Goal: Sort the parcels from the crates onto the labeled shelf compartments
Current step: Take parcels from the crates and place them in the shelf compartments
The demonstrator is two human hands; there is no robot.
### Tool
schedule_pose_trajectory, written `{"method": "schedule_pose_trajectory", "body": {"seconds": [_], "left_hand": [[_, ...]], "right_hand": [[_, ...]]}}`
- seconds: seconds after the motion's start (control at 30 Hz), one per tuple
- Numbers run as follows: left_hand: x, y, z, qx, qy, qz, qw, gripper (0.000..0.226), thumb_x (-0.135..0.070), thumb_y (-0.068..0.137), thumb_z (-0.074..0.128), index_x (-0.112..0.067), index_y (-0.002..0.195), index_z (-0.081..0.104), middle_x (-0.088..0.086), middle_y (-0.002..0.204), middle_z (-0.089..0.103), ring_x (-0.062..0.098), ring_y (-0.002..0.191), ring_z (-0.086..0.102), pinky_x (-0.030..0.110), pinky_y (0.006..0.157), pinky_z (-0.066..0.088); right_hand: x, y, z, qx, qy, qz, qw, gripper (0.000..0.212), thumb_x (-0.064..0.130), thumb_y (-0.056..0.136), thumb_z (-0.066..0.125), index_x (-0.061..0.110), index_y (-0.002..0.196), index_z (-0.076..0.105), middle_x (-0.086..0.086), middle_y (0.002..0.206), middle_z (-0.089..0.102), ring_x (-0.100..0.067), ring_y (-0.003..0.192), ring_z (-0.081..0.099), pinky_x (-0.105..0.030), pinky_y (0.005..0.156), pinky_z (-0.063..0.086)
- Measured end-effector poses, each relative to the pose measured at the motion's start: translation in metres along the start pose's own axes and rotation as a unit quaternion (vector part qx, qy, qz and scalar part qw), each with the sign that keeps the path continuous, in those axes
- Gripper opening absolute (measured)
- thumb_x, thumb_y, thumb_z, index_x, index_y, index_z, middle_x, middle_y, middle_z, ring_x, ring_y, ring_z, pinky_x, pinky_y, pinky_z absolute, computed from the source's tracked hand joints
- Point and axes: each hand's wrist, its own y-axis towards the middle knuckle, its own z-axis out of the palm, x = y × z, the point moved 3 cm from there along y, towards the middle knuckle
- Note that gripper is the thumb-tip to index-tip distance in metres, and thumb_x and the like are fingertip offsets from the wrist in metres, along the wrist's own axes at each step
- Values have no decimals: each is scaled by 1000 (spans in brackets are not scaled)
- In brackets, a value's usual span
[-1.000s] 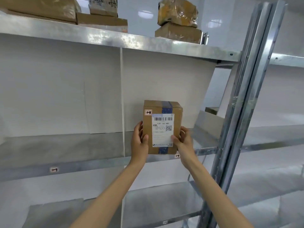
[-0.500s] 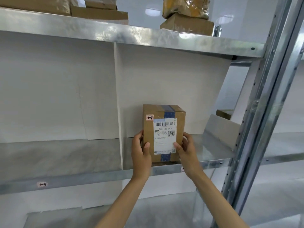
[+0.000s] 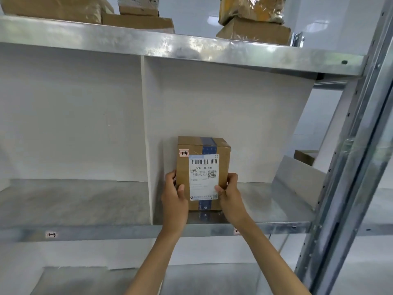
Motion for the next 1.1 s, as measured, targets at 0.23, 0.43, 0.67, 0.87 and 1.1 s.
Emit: {"method": "schedule_pose_trajectory", "body": {"seconds": [0.23, 0.43, 0.67, 0.87, 1.1], "left_hand": [[-2, 3, -1, -15, 35, -25, 999, 34, -3, 97, 41, -16, 128, 42, 3, 125, 59, 18, 113, 58, -1, 61, 45], [-3, 8, -1, -16, 66, -32, 997, 33, -6, 98, 40, -17, 128, 39, 5, 126, 59, 21, 113, 59, 16, 69, 53], [-3, 24, -6, 9, 107, -52, 993, 30, -8, 97, 42, -15, 127, 41, 7, 126, 59, 25, 116, 57, 30, 83, 52], [-7, 20, -3, 28, 109, -50, 992, 37, -9, 99, 39, -13, 135, 33, 8, 134, 52, 26, 123, 52, 32, 89, 52], [0, 14, 3, 59, 66, -87, 992, 49, -18, 99, 39, -11, 144, 23, 8, 144, 39, 25, 134, 39, 38, 104, 44]], "right_hand": [[1, 13, 5, 17, -29, 23, 999, 24, -3, 96, 42, 13, 108, 29, 3, 117, 50, -15, 107, 54, -15, 69, 54], [5, 15, 7, 30, -45, 21, 998, 21, -4, 96, 40, 10, 104, 26, 0, 119, 47, -13, 110, 50, -18, 79, 54], [14, 25, 14, 18, -84, 47, 995, 20, -4, 96, 40, 8, 102, 26, -3, 116, 48, -15, 104, 50, -19, 70, 51], [13, 26, 15, 7, -102, 70, 992, 23, -2, 96, 42, 10, 108, 27, -13, 132, 50, -24, 113, 54, -36, 90, 51], [11, 11, 16, 22, -74, 89, 993, 55, 36, 100, 39, 15, 144, 15, -8, 142, 46, -27, 121, 52, -37, 91, 51]]}}
